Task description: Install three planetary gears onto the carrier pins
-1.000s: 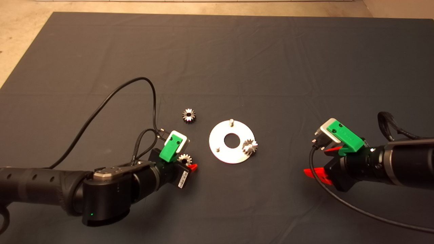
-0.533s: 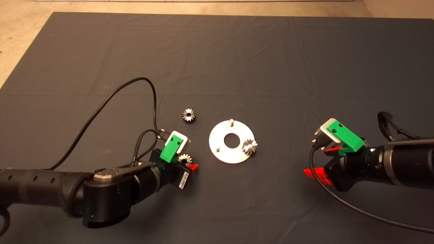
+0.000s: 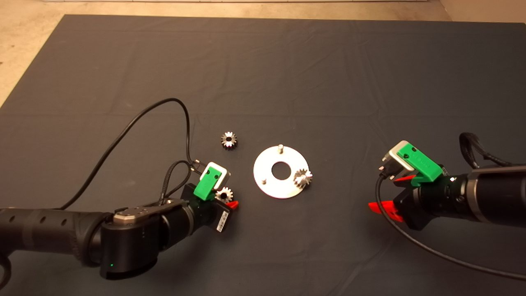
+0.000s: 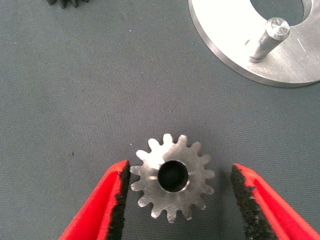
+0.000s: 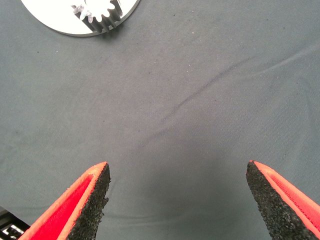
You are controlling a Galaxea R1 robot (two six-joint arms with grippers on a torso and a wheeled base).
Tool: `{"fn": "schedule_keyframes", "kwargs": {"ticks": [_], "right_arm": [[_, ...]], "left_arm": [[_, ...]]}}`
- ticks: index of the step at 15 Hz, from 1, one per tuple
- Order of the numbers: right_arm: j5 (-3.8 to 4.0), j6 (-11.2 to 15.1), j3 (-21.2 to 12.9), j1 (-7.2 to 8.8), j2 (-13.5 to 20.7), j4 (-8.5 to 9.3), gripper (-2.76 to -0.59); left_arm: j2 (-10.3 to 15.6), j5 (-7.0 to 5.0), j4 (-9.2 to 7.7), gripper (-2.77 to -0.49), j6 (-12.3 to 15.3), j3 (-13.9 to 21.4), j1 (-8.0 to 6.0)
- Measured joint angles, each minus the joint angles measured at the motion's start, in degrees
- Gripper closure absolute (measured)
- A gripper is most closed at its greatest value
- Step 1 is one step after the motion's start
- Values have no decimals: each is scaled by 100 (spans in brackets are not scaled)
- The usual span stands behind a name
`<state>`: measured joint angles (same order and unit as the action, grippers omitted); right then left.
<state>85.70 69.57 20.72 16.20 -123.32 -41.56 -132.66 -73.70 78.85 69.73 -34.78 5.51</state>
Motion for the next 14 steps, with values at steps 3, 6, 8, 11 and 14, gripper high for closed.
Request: {"fn": "schedule_keyframes", "kwargs": {"ticks": [3, 6, 8, 11, 14], "right_arm": [[1, 0, 0, 20, 0, 2, -202], [0, 0, 0, 33, 0, 5, -202], [0, 0, 0, 52, 0, 7, -202], [0, 0, 0, 94, 2, 9, -202], [2, 2, 0, 144, 0, 13, -202]], "left_arm": [[0, 22, 28, -123, 0, 0, 0], [0, 24, 34, -123, 0, 0, 0], [0, 24, 67, -123, 0, 0, 30], [0, 24, 139, -123, 0, 0, 101], [0, 24, 158, -112, 0, 0, 113]]}}
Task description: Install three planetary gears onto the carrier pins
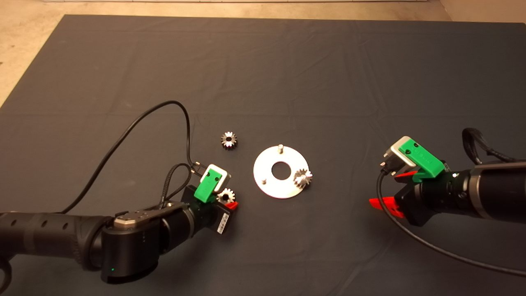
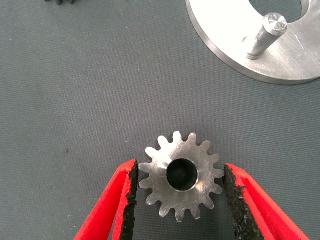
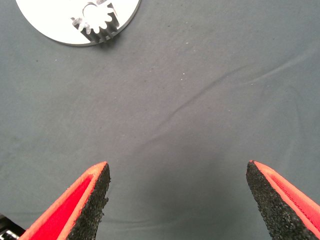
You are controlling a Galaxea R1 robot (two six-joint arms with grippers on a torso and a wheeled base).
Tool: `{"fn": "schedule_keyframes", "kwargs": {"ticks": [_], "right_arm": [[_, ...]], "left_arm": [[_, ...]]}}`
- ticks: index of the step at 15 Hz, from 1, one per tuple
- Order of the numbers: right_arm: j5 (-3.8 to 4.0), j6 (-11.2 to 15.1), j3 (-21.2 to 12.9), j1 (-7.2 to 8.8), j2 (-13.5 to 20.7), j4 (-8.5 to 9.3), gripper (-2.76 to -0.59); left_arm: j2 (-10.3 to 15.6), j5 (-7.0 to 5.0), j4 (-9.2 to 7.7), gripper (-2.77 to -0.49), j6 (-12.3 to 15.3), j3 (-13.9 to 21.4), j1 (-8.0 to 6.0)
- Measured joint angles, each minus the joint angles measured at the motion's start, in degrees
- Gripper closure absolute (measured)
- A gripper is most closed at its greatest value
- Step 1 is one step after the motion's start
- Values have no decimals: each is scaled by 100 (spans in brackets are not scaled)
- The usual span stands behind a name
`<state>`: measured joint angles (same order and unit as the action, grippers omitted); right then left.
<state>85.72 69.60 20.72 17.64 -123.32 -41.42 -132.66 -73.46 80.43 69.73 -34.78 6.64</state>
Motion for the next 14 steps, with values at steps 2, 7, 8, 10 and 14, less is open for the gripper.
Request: {"fn": "schedule_keyframes", "kwargs": {"ticks": [2, 7, 8, 10, 14], "right_arm": [[-2, 6, 0, 16, 2, 2, -202], [-2, 17, 0, 33, 2, 11, -202], [-2, 17, 0, 35, 0, 11, -202], [-2, 17, 0, 52, 0, 11, -202], [-4, 17, 0, 79, 1, 63, -202]], "left_arm": [[0, 0, 0, -109, 0, 0, 0], [0, 0, 116, -108, 0, 0, 74], [0, 6, 145, -105, 0, 0, 90], [0, 4, 189, -104, 0, 0, 107], [-2, 4, 189, -99, -3, 0, 107]]}}
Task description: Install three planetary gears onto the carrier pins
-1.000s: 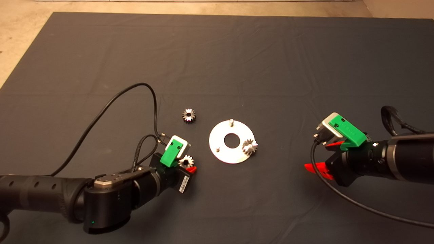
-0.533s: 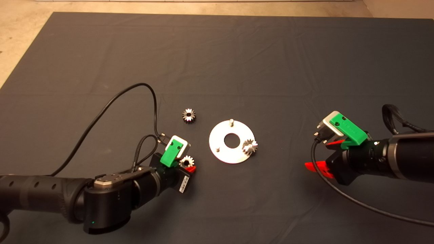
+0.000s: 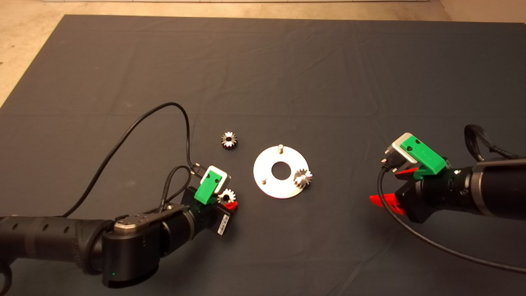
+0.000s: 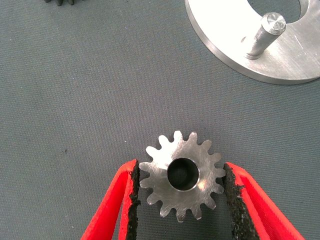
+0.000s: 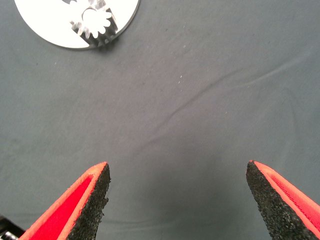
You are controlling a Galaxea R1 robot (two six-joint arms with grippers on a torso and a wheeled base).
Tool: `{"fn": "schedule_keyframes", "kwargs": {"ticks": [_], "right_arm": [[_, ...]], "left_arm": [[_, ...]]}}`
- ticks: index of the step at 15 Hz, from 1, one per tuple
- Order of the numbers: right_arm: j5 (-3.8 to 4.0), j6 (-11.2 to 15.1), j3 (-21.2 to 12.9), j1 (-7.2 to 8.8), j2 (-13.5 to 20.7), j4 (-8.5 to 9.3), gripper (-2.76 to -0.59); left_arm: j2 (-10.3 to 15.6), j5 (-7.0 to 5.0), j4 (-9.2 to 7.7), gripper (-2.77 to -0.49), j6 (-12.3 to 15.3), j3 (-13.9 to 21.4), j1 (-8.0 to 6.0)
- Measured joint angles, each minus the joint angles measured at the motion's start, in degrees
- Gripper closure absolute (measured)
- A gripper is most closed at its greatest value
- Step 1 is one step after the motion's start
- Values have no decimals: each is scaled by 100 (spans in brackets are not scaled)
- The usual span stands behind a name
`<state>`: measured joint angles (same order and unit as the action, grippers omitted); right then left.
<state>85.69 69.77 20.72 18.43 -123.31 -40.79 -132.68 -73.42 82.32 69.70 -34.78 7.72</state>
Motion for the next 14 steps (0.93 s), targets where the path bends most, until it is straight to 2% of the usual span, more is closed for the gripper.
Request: {"fn": "schedule_keyframes", "kwargs": {"ticks": [4, 6, 8, 9, 11, 12, 13, 14], "right_arm": [[0, 0, 0, 0, 1, 13, -202], [0, 0, 0, 0, 1, 17, -202], [-7, 2, 0, 0, 3, 24, -202], [-9, 0, 0, 0, 3, 28, -202], [-16, 2, 0, 0, 5, 35, -202], [-20, 0, 0, 2, 3, 35, -202], [-18, 0, 0, 0, 3, 37, -202], [-18, 2, 0, 0, 1, 39, -202]], "left_arm": [[2, -2, -2, -90, -21, 2, -1], [2, -11, -77, -88, -163, 16, -33], [0, -69, -433, -88, -283, 46, -167], [-6, -175, -692, -88, -322, 69, -293], [-62, -514, -1116, -87, -454, 115, -618], [-96, -648, -1213, -87, -504, 151, -772], [-139, -692, -1229, -86, -528, 206, -857], [-190, -684, -1256, -86, -531, 238, -901]]}}
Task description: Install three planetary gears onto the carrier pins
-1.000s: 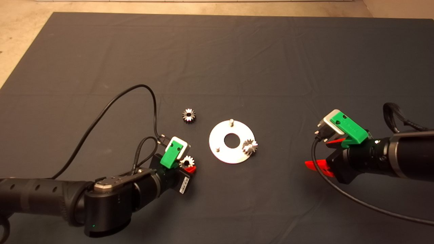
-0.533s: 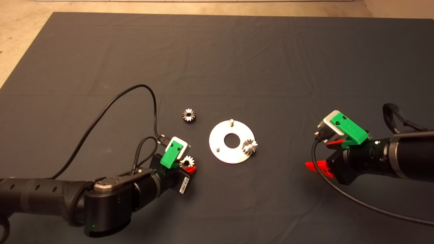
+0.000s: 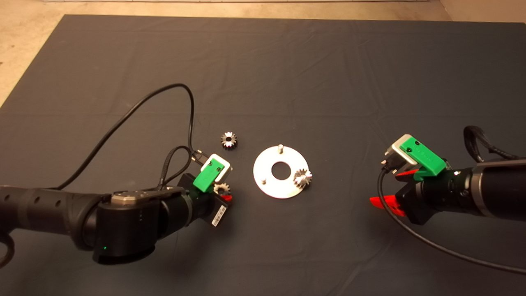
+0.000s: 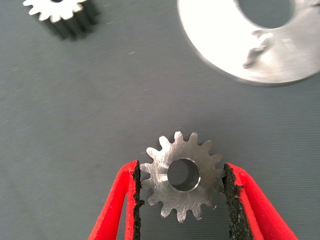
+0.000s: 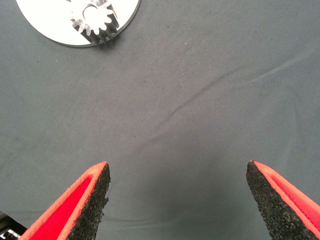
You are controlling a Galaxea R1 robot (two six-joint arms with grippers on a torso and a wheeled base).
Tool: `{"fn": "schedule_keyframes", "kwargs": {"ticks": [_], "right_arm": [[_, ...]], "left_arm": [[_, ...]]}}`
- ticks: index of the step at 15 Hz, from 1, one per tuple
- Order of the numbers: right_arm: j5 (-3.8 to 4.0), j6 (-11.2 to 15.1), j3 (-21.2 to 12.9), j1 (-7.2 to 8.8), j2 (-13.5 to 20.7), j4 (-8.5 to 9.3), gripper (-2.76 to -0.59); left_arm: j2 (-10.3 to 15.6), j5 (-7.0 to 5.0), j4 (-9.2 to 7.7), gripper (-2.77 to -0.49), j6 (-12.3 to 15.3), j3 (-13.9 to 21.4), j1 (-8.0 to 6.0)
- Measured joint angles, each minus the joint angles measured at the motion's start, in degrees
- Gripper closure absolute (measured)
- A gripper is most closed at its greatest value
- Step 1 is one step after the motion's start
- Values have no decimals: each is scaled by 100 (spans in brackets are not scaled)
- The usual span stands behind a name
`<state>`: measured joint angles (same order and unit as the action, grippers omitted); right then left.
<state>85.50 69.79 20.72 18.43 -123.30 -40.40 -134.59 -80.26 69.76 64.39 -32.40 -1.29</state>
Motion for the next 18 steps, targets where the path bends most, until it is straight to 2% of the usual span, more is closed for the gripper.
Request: {"fn": "schedule_keyframes", "kwargs": {"ticks": [2, 4, 5, 7, 9, 13, 18], "right_arm": [[0, -2, 0, 2, 12, 2, -202], [0, -3, 0, 2, 12, 11, -202], [-1, -3, 0, 6, 11, 13, -202], [-1, -3, 0, 109, 12, 41, -202], [2, -4, 0, 255, 12, 185, -202], [-6, -6, 0, 362, 26, 380, -202], [-4, -6, -2, 364, 45, 421, -202]], "left_arm": [[-77, -13, -101, -86, 2, 7, -112], [-167, -44, -108, -86, 33, 10, -272], [-246, -66, -116, -86, 77, 10, -284], [-447, -59, -147, -86, 243, 10, -282], [-600, -58, -150, -86, 269, -17, -282], [-857, -61, -147, -86, 276, -231, -284], [-875, -66, -150, -86, 269, -327, -286]]}}
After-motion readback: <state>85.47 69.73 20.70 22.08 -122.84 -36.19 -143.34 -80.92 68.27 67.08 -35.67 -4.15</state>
